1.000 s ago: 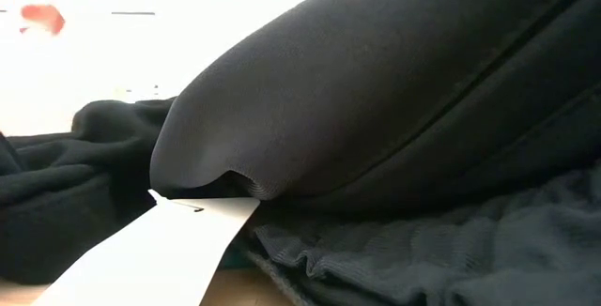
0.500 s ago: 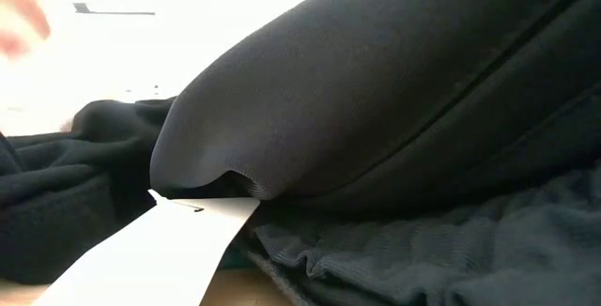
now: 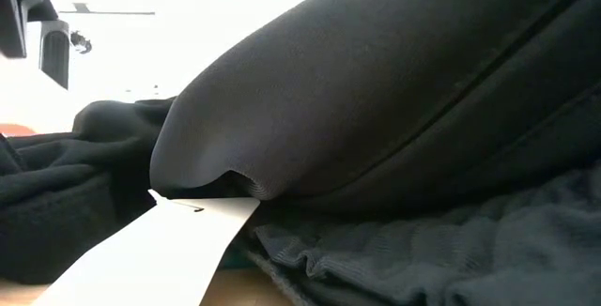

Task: Sort clothes
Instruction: Put the light orange shirt into the laundry bin

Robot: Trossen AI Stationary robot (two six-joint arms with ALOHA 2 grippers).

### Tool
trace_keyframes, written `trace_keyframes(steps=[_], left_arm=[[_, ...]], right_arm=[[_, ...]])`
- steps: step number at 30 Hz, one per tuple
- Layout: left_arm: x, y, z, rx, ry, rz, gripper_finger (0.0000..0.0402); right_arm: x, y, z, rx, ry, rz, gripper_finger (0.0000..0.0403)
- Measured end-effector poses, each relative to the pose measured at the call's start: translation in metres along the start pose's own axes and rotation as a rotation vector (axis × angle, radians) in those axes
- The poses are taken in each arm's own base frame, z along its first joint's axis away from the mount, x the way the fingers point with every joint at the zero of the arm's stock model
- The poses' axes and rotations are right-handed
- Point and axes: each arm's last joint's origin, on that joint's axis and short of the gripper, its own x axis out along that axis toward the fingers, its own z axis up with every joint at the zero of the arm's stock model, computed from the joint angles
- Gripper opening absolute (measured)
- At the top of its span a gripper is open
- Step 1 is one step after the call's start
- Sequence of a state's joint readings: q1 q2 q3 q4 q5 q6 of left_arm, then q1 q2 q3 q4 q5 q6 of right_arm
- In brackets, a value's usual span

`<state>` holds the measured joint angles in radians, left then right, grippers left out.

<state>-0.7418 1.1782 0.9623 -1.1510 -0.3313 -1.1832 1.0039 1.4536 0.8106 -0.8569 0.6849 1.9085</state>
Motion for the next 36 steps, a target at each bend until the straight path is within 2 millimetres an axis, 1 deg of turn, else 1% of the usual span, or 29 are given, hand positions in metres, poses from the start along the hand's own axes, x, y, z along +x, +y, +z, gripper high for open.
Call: trace_keyframes(steps=[6,9,14,22,27,31,34,36], left_arm=[[0.021,0.002,-0.008,-0.006,-0.001,-0.003,0.0064],[0.028,0.003,-0.012,-0.014,0.003,-0.005,0.0085],[0.037,0.004,-0.017,-0.021,0.047,-0.020,0.0100],[0.046,0.004,-0.022,-0.027,0.076,-0.058,0.0101],[0.060,0.004,-0.028,-0.036,0.107,-0.117,0.0101],[0.074,0.007,-0.036,-0.038,0.140,-0.144,0.0101],[0.080,0.012,-0.041,-0.065,0.155,-0.120,0.0085],[0.082,0.015,-0.043,-0.069,0.161,-0.103,0.0052]], right_arm=[[0.000,0.000,0.000,0.003,0.001,0.003,0.0164],[0.000,0.000,0.000,0.003,0.000,0.003,0.0164],[0.000,0.000,0.000,0.003,0.000,0.003,0.0164],[0.000,0.000,0.000,0.003,-0.001,0.003,0.0164],[0.000,0.001,0.000,0.004,-0.002,0.005,0.0164],[0.000,0.001,0.000,0.004,-0.002,0.005,0.0164],[0.000,0.001,0.000,0.004,-0.002,0.005,0.0164],[0.000,0.001,0.000,0.004,-0.002,0.006,0.0164]])
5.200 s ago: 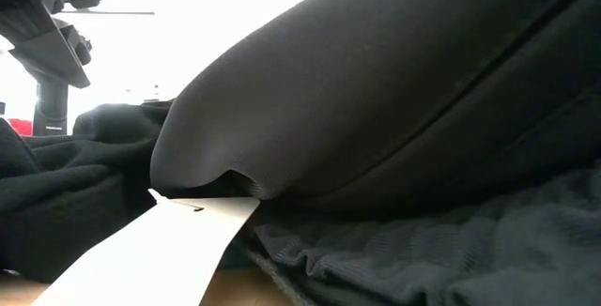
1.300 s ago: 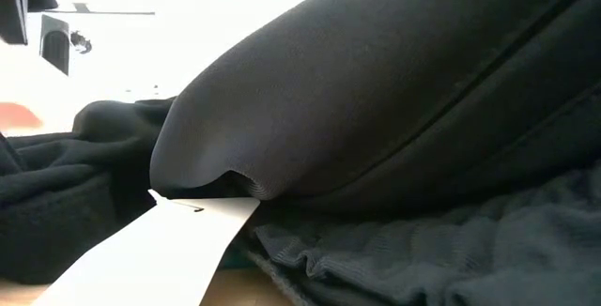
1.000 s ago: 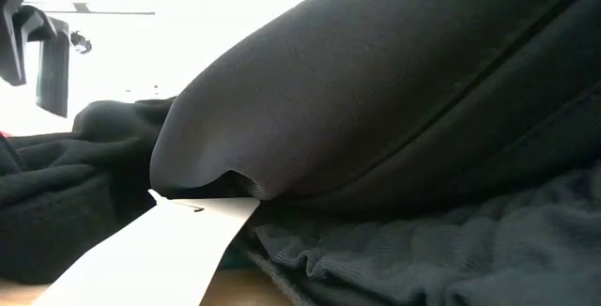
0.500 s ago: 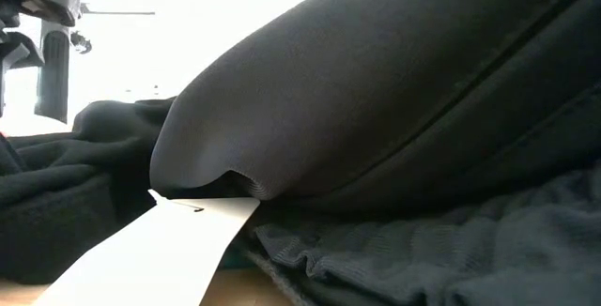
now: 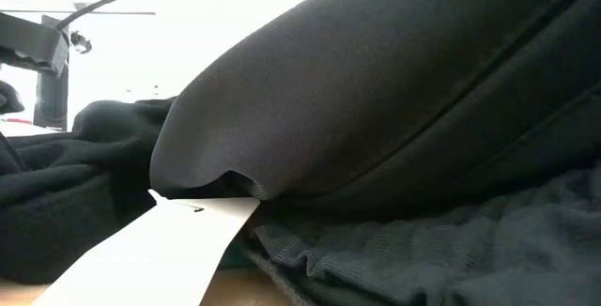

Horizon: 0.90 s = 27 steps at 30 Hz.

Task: Sort clothes
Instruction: Put the light orange shirt into the laundry bin

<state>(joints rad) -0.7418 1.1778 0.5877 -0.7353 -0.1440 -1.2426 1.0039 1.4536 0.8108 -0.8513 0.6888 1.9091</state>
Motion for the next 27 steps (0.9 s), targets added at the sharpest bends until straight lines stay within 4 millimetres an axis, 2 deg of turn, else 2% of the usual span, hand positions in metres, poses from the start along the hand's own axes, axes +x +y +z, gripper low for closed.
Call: trace_keyframes(steps=[2,6,11,17,23,27], left_arm=[[-0.001,0.000,0.000,0.011,0.006,0.001,0.0016],[-0.015,-0.006,0.004,0.018,0.033,0.014,0.0003],[-0.051,-0.019,0.015,0.061,0.005,0.044,0.0002],[-0.094,-0.030,0.028,0.091,-0.107,0.063,0.0001],[-0.101,-0.035,0.035,0.156,-0.242,0.057,0.0008],[-0.102,-0.036,0.038,0.183,-0.315,0.075,0.0029]], right_arm=[[0.000,0.000,0.000,0.000,0.000,0.000,0.0164],[0.000,0.000,0.000,0.001,0.000,0.001,0.0164],[0.000,0.000,0.000,0.001,0.000,0.001,0.0164],[0.000,0.000,0.000,0.000,0.001,0.000,0.0164],[0.000,0.000,0.000,0.000,0.000,0.000,0.0164],[0.000,0.000,0.000,0.001,0.000,0.000,0.0164]])
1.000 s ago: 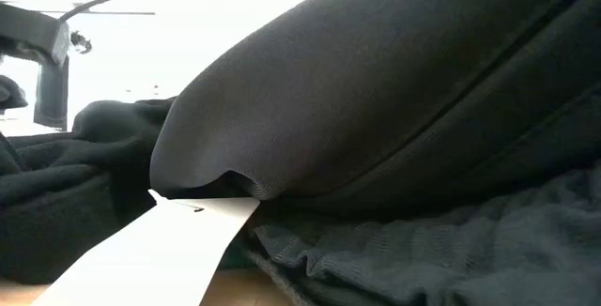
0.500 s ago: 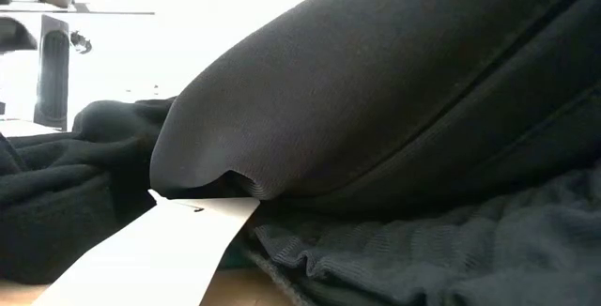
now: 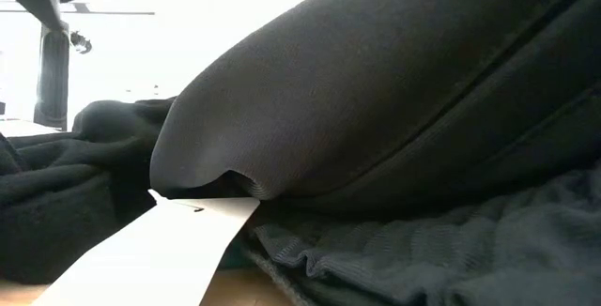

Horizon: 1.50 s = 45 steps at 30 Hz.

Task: Sort clothes
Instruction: Put the light orange shirt into the laundry bin

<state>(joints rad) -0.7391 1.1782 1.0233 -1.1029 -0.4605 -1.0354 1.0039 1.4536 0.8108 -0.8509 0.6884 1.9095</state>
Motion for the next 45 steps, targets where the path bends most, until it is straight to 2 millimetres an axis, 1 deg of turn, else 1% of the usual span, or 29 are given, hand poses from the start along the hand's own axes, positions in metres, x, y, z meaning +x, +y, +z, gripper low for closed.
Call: trace_keyframes(steps=[3,5,7,10,14,18,22,24,26,28,29,33,38,41,45], left_arm=[[0.002,-0.001,0.001,0.010,-0.031,0.000,0.0055],[0.009,-0.002,-0.003,0.001,-0.040,-0.008,0.0075],[0.019,-0.003,-0.009,-0.003,-0.045,-0.017,0.0097],[0.040,0.000,-0.022,0.001,-0.040,-0.010,0.0125],[0.060,0.010,-0.040,0.019,-0.011,0.038,0.0145],[0.078,0.016,-0.052,0.011,-0.022,0.034,0.0147],[0.094,0.022,-0.061,-0.022,0.026,-0.005,0.0144],[0.097,0.026,-0.063,-0.070,0.057,0.011,0.0127],[0.097,0.027,-0.062,-0.089,0.067,0.017,0.0085],[0.092,0.024,-0.057,-0.075,0.064,0.010,0.0030],[0.087,0.021,-0.052,-0.068,0.057,-0.003,0.0016],[0.060,0.008,-0.027,-0.011,0.013,-0.031,0.0005],[0.008,-0.002,0.012,0.050,-0.096,-0.020,0.0002],[-0.028,0.000,0.033,0.069,-0.154,-0.010,0.0002],[-0.074,0.011,0.055,0.065,-0.238,0.026,0.0001]], right_arm=[[0.000,0.000,0.000,0.000,0.000,0.000,0.0164],[0.000,0.000,0.000,0.000,0.000,0.000,0.0164],[0.000,0.000,0.000,0.001,0.000,0.001,0.0164],[0.000,0.000,0.000,0.001,0.000,0.001,0.0164],[0.000,0.000,0.000,0.001,0.000,0.002,0.0164],[0.000,0.000,0.000,0.002,-0.001,0.002,0.0164],[0.000,0.000,0.000,0.008,-0.003,0.002,0.0164],[0.000,0.000,0.000,0.009,-0.003,0.002,0.0164],[0.000,0.000,0.000,0.009,-0.003,0.002,0.0164],[0.000,0.000,0.000,0.010,-0.003,0.002,0.0164],[0.000,0.000,0.000,0.010,-0.003,0.002,0.0164],[0.000,0.000,0.000,0.011,-0.004,0.001,0.0164],[0.001,0.001,0.001,0.014,-0.005,-0.001,0.0164],[0.001,0.001,0.001,0.015,-0.004,0.001,0.0164],[0.001,0.001,0.001,0.015,-0.004,0.001,0.0164]])
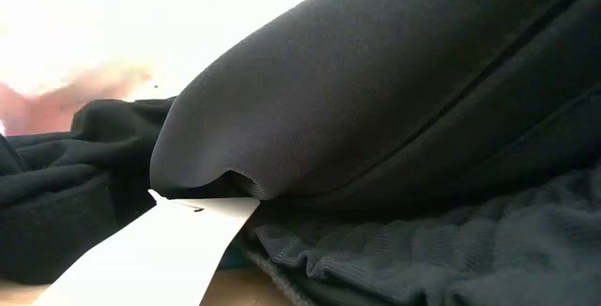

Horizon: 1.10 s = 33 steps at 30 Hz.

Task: Sort clothes
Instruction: Put the light orange shirt into the laundry bin

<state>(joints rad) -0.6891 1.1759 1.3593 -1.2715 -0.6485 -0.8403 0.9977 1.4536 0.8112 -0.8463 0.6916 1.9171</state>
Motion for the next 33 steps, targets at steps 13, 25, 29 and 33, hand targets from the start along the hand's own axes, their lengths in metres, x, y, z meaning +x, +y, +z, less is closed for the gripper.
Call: trace_keyframes(steps=[13,25,29,33], left_arm=[[-0.065,0.033,0.072,0.093,-0.400,0.149,0.0000],[-0.035,0.054,0.137,0.146,-0.545,0.167,0.0000],[0.006,0.058,0.151,0.154,-0.445,0.102,0.0000],[0.049,0.058,0.164,0.147,-0.368,0.065,0.0005]], right_arm=[[0.000,0.000,0.000,-0.001,0.000,-0.002,0.0164],[0.000,0.000,0.000,-0.001,0.000,-0.002,0.0164],[0.000,0.000,0.000,-0.001,0.000,-0.002,0.0164],[0.000,0.000,0.000,-0.002,0.000,-0.002,0.0164]])
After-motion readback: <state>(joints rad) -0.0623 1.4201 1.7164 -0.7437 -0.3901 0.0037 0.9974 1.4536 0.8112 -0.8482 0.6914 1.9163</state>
